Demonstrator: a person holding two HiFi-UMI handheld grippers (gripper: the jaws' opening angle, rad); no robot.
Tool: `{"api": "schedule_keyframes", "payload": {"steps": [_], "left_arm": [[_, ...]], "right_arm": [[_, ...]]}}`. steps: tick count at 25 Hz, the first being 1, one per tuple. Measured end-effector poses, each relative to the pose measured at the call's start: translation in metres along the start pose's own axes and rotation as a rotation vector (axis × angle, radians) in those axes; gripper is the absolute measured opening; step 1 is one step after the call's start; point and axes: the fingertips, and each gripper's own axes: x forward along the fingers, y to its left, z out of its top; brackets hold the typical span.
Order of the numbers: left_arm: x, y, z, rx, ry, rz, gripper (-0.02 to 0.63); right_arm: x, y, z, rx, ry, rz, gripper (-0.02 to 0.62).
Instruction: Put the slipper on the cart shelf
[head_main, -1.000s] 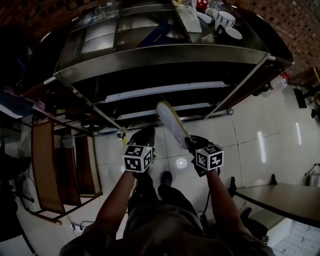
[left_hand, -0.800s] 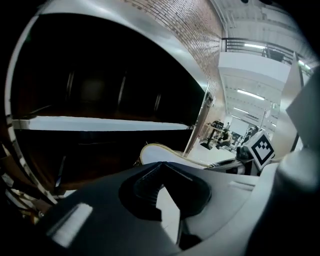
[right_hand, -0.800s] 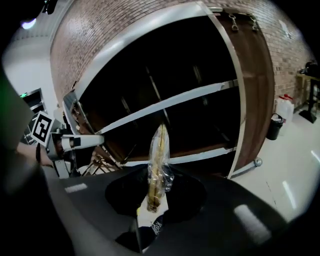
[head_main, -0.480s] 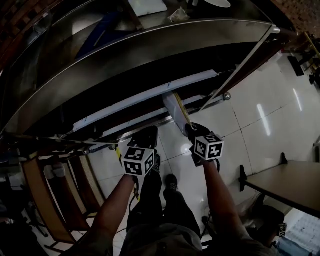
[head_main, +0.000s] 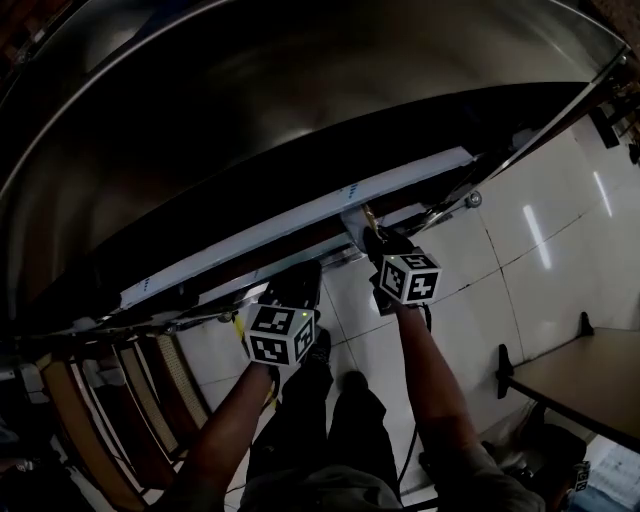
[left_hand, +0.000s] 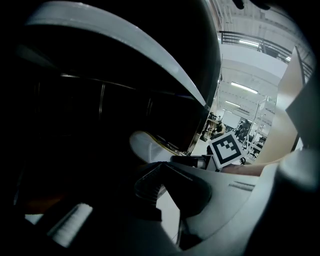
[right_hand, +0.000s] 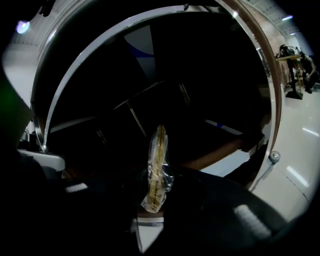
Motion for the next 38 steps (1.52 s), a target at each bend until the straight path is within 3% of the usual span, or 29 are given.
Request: {"api": "schedule_keyframes", "payload": {"steps": [9,13,19,23,27,33,38], "left_arm": [[0.014,0.015,-0.006,-0.015,-0.013,0.002,0.008],[0.011,0.019,-0.004,-0.023,-0.022,0.011,0.008],[0.001,0.018,0.002,-0.022,-0.029,0.028,0.008],[-0.013,0.01,0.009,-0.016,-0.028,0.036,0.008],[-0.033,-0.014,0.027,-0.005,-0.039,0.028,0.008],[-0.086,-0.064,0.063,0.006,-0.064,0.01,0.008],[-0.134,-0.106,0.106,0.039,-0.11,-0.001,0.008]], "right_arm": [[0.036,-0.016,-0.002,-0.075,-0.005,-0.075,0.082],[0.041,-0.02,-0.003,-0.103,0.011,-0.112,0.168],[0.032,-0.017,0.005,-0.129,-0.004,-0.112,0.372],[0.005,-0.007,0.012,-0.116,-0.01,-0.086,0.377],[-0.045,0.023,0.031,-0.128,-0.031,-0.035,0.283],[-0.14,0.084,0.075,-0.195,-0.098,0.011,0.011],[-0.217,0.14,0.124,-0.221,-0.151,0.1,0.0]]}}
